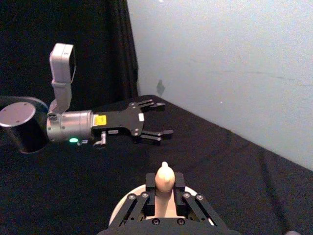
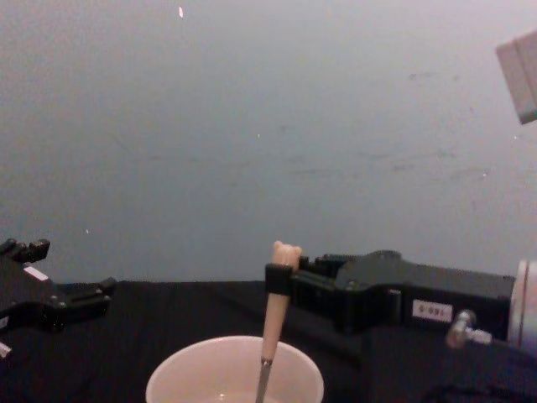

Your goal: Pick up the stirring spoon with one hand, stir inside the cup, then place it back in its original position.

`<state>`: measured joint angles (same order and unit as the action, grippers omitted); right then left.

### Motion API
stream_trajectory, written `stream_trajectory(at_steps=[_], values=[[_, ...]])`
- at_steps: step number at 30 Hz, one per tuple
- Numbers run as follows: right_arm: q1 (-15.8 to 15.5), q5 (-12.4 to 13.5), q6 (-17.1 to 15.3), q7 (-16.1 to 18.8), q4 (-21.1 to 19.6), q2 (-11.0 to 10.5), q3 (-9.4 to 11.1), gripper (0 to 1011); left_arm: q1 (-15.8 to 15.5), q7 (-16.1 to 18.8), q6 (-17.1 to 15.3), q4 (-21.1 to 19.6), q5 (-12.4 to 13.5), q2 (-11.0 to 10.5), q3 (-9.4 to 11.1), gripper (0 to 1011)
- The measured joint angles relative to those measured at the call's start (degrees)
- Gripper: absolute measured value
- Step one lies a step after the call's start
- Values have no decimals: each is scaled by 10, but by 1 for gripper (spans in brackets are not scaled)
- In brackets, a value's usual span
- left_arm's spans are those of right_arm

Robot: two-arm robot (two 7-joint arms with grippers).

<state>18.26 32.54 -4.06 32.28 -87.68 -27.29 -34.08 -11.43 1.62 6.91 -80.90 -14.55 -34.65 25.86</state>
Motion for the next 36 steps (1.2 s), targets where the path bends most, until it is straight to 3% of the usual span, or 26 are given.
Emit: stream_trajectory(at_steps=[9,22,29,36], values=[[3,-18,-1,0,11,18,-11,218,0,0,0,0,0,0,0,1002],[29,-47,-7,-19,61,68,-23,218,0,0,0,0,0,0,0,1002],[46,-59,-6,-35,95,95,-13,218,0,0,0,0,0,0,0,1001],[55,-64,-6,-49,118,108,5,218,0,0,0,0,0,0,0,1001]])
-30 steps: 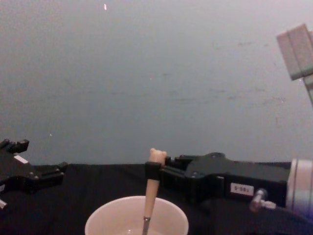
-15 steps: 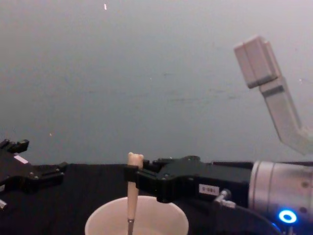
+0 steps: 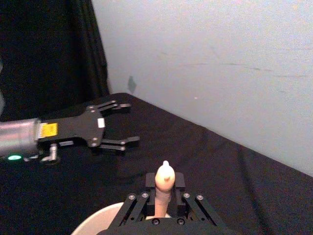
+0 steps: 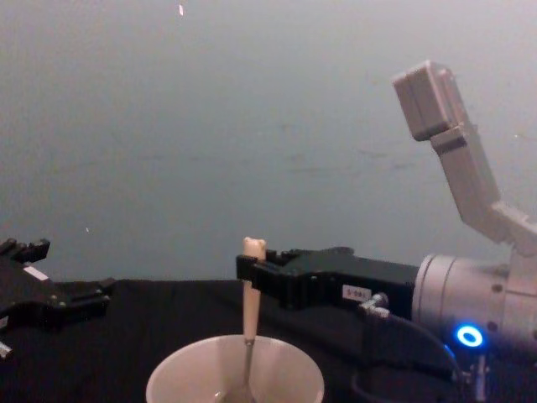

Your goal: Pick up the stirring spoon with one hand, stir inside the cup, then place it back in its original position.

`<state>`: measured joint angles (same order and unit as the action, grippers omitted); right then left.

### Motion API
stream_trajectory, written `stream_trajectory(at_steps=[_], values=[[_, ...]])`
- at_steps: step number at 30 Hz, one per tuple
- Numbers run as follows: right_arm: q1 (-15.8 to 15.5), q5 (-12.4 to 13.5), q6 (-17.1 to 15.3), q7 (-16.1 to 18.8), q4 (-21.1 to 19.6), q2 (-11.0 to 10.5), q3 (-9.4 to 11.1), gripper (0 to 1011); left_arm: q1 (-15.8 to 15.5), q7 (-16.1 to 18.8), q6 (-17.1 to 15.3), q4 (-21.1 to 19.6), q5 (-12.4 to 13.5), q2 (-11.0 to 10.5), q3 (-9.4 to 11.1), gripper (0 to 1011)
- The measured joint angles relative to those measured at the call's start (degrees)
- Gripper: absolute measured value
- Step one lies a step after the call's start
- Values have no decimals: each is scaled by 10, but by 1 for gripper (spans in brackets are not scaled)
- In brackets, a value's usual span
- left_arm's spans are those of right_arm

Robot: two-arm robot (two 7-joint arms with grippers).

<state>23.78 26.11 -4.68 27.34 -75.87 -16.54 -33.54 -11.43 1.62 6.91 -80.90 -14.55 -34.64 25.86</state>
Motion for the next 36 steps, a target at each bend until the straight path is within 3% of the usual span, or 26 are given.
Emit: stream_trajectory(at_steps=[9,19,27,36], values=[[-7,1,-6,-2,-8,-11,24,218,0,0,0,0,0,0,0,1001],[-40,23,-19,19,-65,-51,40,218,0,0,0,0,0,0,0,1001],[-61,40,-27,39,-105,-79,34,218,0,0,0,0,0,0,0,1001],[-66,48,-32,42,-117,-79,17,218,0,0,0,0,0,0,0,1001]])
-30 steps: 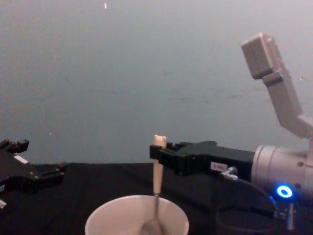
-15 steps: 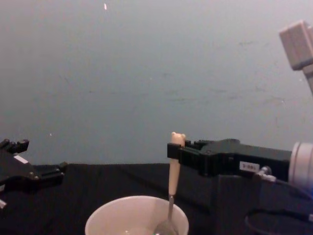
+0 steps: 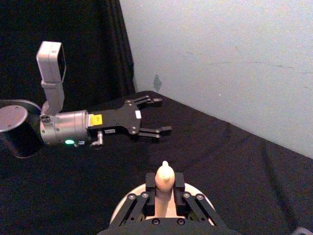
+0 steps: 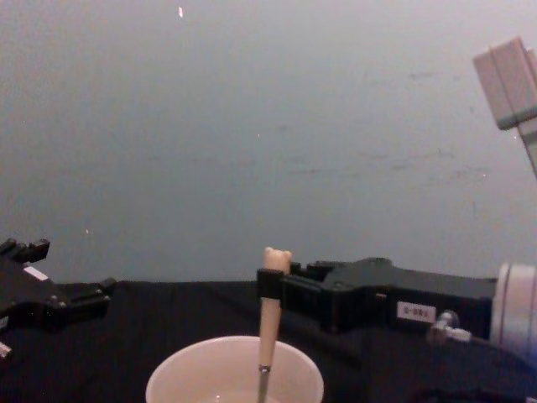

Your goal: Pick up the stirring spoon with one hand, stir inside the cup, then place it back in its original position.

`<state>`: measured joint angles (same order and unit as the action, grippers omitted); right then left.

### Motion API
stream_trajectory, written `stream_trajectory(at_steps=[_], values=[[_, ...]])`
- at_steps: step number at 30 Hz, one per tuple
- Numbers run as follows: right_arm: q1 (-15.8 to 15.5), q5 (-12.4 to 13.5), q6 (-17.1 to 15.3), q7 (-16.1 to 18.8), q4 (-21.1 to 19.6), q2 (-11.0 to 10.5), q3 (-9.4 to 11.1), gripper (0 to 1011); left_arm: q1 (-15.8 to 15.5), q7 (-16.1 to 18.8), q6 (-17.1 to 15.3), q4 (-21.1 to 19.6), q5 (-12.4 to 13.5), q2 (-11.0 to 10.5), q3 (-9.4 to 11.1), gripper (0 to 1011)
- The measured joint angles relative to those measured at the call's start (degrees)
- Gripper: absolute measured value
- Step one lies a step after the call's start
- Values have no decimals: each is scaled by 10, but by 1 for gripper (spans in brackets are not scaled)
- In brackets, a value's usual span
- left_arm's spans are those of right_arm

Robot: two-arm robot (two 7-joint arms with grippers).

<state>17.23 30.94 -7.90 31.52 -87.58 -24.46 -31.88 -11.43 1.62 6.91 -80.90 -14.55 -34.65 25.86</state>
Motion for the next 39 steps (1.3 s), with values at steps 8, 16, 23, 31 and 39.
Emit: stream_trajectory(at_steps=[8,16,23,31,39], values=[[12,4,-5,-8,6,18,-15,218,0,0,0,0,0,0,0,1001],[42,-5,-6,-23,46,48,-30,218,0,0,0,0,0,0,0,1001],[63,-18,0,-33,83,69,-33,218,0,0,0,0,0,0,0,1001],[82,-28,7,-45,118,86,-20,218,0,0,0,0,0,0,0,1001],[76,-34,12,-45,113,75,-6,218,0,0,0,0,0,0,0,1001]])
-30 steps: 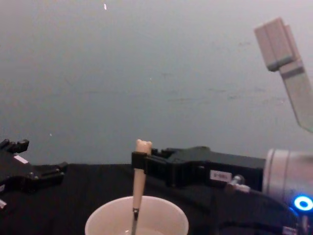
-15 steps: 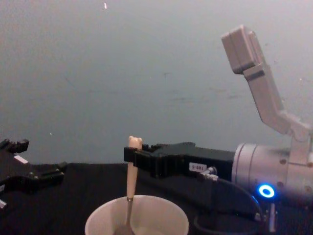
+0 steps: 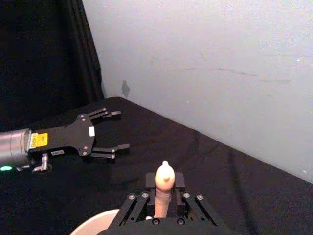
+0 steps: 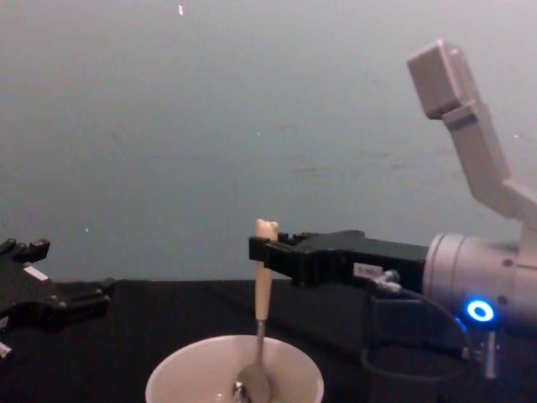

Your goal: Pick up the stirring spoon with one hand, stir inside the cup, then place it back in its original position.

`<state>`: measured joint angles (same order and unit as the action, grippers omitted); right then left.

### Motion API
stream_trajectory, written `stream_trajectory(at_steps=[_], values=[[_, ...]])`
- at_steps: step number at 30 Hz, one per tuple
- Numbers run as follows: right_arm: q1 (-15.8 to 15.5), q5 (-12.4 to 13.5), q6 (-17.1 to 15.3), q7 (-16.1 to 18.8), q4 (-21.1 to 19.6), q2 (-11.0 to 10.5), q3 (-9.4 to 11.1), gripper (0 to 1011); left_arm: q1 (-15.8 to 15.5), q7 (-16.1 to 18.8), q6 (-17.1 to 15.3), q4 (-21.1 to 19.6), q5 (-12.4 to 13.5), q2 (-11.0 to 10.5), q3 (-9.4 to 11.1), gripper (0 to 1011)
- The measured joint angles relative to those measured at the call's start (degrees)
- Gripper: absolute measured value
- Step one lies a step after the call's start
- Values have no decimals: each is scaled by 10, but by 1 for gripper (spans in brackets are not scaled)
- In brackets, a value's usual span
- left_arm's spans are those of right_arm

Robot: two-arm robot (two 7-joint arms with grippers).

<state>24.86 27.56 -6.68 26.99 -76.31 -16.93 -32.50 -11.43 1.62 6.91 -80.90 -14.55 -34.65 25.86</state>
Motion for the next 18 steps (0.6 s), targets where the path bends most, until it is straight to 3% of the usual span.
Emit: stream_trajectory(at_steps=[18], values=[[-54,23,-12,31,-74,-62,19,218,0,0,0,0,0,0,0,1001]])
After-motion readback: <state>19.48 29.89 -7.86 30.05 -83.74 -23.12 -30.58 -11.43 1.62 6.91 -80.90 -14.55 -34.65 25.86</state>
